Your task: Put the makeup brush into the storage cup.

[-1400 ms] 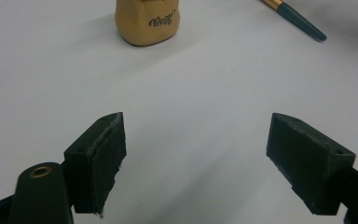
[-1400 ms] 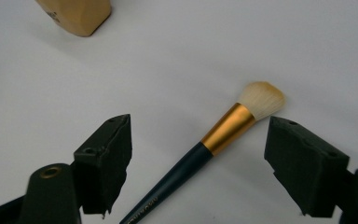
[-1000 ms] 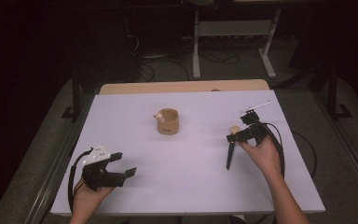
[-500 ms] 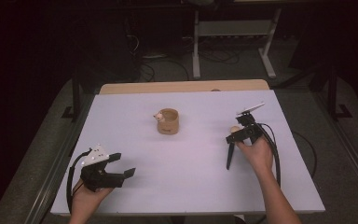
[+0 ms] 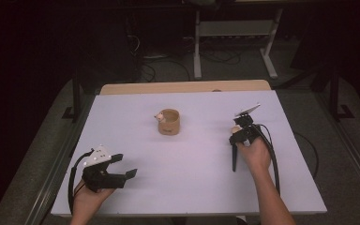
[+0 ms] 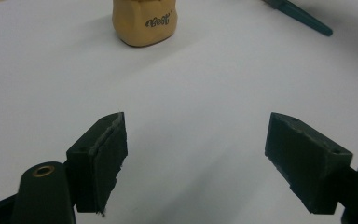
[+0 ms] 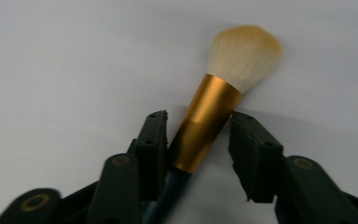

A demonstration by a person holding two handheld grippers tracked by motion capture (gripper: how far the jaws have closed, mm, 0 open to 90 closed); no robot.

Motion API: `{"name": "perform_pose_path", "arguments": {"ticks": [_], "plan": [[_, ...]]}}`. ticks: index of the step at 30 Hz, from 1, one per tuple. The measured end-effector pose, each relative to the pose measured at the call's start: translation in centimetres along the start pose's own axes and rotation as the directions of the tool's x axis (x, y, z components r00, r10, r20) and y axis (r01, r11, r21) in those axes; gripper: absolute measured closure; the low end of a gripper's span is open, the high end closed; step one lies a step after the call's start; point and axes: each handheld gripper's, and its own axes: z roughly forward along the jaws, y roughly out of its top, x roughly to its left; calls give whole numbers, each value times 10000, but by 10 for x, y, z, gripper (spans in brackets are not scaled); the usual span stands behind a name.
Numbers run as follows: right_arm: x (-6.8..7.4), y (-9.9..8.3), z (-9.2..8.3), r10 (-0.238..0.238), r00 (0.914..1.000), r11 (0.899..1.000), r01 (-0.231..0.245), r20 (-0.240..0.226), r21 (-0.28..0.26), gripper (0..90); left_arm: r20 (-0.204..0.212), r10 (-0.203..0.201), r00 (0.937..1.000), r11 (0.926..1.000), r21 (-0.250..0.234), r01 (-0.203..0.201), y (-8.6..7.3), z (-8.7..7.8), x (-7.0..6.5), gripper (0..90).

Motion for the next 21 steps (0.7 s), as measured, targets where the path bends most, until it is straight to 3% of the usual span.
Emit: {"name": "perform_pose_path", "arguments": {"ticks": [2,7,11,15,21], "plan": [[5,0,1,-408,9978,9992,407,524,41,673,9,1,10000,10000,4,-1,0,0,0,205],[3,1,1,-415,9978,9991,411,525,91,710,27,-59,10000,10000,2,59,0,0,-2,205],[0,1,0,-588,9976,9982,583,367,130,713,29,-52,10000,10000,3,52,0,-1,-2,206],[-8,1,-1,-431,9989,9991,431,-177,16,717,9,-45,10000,10000,10,45,-1,1,0,206],[-11,0,-2,-707,9968,9975,706,-367,-35,718,1,-21,10000,9999,119,21,-1,2,1,206]]}}
